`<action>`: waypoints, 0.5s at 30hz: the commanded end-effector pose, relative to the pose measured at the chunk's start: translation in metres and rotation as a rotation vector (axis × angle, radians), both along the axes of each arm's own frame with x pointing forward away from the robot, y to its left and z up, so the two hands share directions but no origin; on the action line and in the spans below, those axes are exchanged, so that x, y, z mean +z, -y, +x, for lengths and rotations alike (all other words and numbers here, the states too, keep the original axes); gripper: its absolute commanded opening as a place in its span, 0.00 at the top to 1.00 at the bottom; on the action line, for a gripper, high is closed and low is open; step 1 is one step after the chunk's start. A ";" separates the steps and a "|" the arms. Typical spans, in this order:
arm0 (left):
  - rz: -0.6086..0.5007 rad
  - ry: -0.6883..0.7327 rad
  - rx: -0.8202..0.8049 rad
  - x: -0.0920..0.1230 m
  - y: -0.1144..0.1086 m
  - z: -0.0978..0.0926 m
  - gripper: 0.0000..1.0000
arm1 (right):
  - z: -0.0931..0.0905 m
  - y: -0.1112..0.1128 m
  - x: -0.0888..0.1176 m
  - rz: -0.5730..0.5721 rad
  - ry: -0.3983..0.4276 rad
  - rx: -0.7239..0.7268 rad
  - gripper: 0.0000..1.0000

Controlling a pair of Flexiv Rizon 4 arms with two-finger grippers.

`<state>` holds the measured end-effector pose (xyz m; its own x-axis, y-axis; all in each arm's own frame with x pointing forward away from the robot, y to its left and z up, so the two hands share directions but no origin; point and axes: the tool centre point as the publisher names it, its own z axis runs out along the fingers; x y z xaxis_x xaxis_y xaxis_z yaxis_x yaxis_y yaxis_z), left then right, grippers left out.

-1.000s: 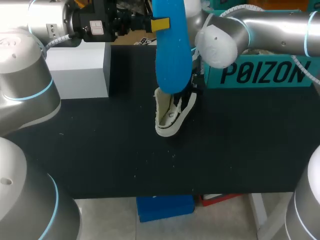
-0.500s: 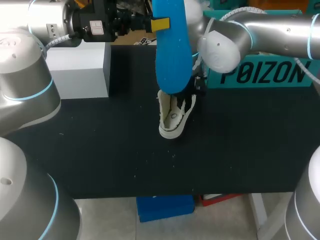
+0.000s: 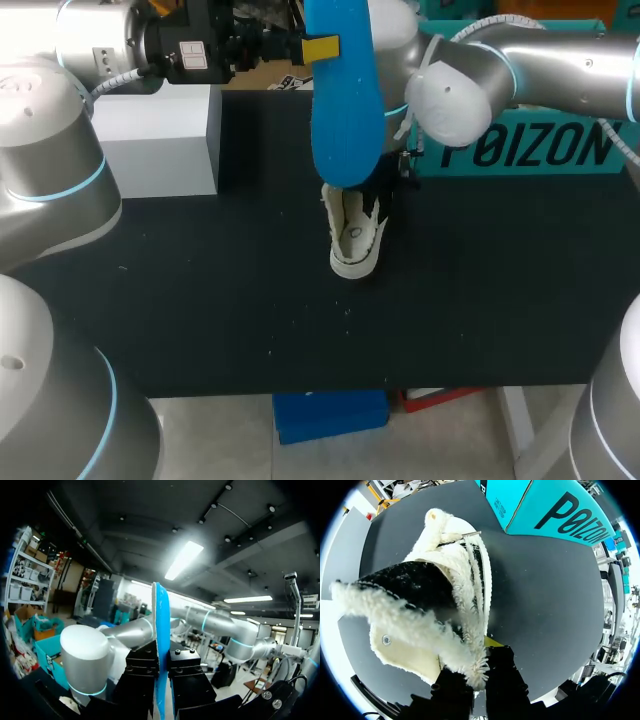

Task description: Take the shoe out of the shoebox, open the shoe tongue, remove and reinsert the insole, then place the shoe into the shoebox

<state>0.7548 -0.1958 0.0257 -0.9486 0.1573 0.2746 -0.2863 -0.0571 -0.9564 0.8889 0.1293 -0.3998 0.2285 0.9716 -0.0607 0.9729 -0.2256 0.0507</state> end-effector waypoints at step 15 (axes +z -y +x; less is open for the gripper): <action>0.000 0.001 0.004 -0.001 0.001 -0.001 1.00 | -0.011 0.012 0.016 0.138 0.093 0.007 0.00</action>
